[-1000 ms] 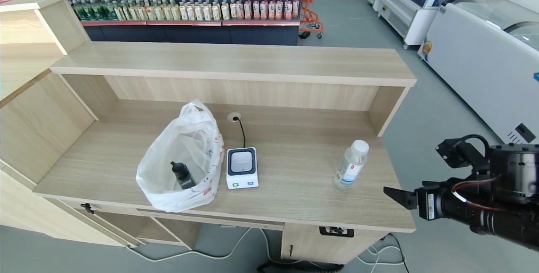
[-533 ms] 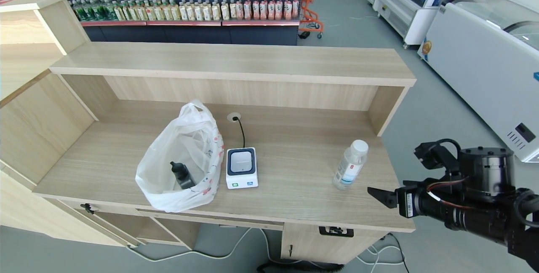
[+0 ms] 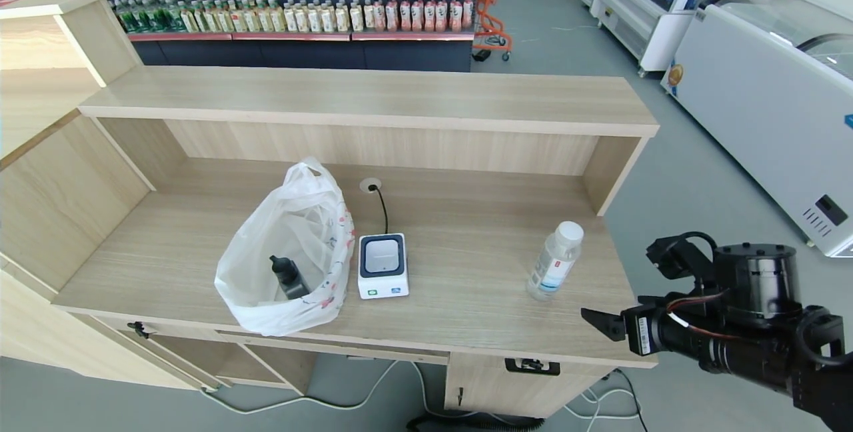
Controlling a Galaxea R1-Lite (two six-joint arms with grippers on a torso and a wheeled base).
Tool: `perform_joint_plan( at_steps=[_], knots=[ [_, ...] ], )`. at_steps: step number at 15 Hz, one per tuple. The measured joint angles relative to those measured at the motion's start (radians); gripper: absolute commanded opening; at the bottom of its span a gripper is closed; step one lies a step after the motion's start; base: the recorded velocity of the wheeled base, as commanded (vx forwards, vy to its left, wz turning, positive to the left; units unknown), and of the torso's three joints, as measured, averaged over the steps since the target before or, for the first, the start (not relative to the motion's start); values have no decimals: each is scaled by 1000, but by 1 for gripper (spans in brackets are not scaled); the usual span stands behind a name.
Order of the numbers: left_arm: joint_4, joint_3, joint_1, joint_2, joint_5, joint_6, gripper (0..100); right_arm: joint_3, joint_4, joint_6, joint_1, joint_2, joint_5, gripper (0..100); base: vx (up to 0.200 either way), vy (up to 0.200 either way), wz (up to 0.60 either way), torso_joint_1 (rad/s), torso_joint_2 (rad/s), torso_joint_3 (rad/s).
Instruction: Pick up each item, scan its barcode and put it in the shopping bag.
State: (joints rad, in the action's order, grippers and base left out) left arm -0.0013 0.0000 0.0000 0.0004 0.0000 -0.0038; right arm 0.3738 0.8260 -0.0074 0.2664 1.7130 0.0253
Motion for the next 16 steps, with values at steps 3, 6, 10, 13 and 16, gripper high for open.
perform_joint_plan(
  at_steps=[3,6,10,13,16],
  knots=[
    [0,0,0,0,0,0,100,-47,140,-64,1,-3,-68,100,0,0,0,0,0,0],
    [0,0,0,0,0,0,100,-76,226,-71,36,12,-163,100,0,0,0,0,0,0],
    [0,0,0,0,0,0,100,-91,381,-68,75,88,-200,100,0,0,0,0,0,0],
    [1,0,0,0,0,0,100,-88,580,-89,88,214,-249,100,0,0,0,0,0,0],
    [0,0,0,0,0,0,100,-62,662,-106,93,330,-259,100,0,0,0,0,0,0]
  ],
)
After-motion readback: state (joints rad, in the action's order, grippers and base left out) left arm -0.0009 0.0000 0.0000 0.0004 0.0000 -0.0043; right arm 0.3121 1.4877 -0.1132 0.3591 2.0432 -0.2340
